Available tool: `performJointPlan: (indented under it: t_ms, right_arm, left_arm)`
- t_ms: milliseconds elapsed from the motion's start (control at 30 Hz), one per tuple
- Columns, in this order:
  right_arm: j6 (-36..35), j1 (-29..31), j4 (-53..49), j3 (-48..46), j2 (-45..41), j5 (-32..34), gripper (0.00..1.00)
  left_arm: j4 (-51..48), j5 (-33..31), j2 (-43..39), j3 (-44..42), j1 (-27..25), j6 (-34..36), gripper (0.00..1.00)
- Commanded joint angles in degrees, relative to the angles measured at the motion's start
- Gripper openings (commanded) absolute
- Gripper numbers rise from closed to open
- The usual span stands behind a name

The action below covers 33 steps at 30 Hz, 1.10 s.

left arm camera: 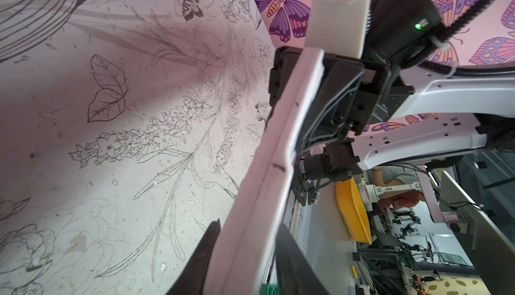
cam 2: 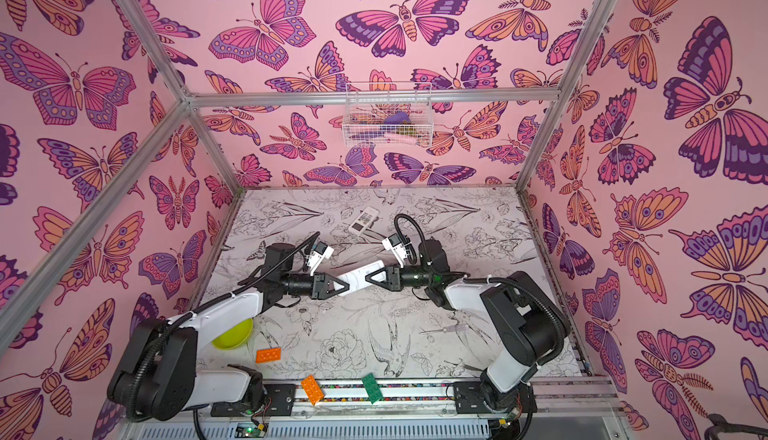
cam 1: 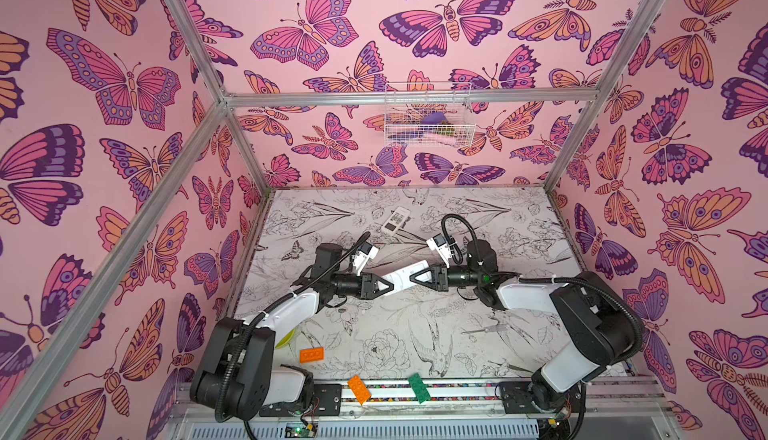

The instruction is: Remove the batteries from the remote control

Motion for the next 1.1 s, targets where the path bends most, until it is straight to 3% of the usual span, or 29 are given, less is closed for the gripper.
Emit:
performJointPlan:
  t_ms: [0, 67, 133, 167, 233, 300, 533, 867, 1067]
  right_arm:
    - [1.6, -0.4, 4.5, -1.2, -0.1, 1.0, 0.16]
    - [0.7, -0.4, 3.8, -1.5, -0.9, 0.8, 0.15]
    - [-0.2, -0.4, 1.5, -0.7, -1.2, 0.6, 0.14]
    - [0.1, -0.4, 1.3, -0.6, -1.4, 0.7, 0.14]
    - [1.1, -0.4, 3.1, -1.1, -2.0, 0.9, 0.14]
    - [0.9, -0.4, 3.3, -1.1, -2.1, 0.9, 0.14]
    - [3.8, -0.3, 6.5, -0.3, -0.5, 0.6, 0.13]
    - [-2.6, -3.8, -4.3, 0.3, -3.4, -0.5, 0.13]
    - [-4.5, -3.8, -7.0, 1.0, -3.5, -0.5, 0.13]
  left_arm:
    - [1.5, -0.1, 0.2, -0.7, -0.5, -1.4, 0.52]
    - [1.5, -1.5, 0.6, -0.7, -0.4, -1.9, 0.63]
    - [1.5, -2.1, 1.0, -0.3, -0.5, -2.0, 0.65]
    - [1.5, -2.1, 1.1, 0.0, -0.5, -2.0, 0.64]
    - [1.4, -1.8, 1.2, 0.5, -0.6, -2.3, 0.48]
    - [1.4, -2.5, 1.3, 0.4, -0.6, -2.4, 0.4]
    - [1.1, -3.5, 1.1, 0.0, -0.5, -2.1, 0.43]
    - [-3.0, -8.5, 0.7, -0.1, 0.5, -0.4, 0.42]
    - [-2.9, -7.0, 1.1, 1.0, 0.7, 0.0, 0.68]
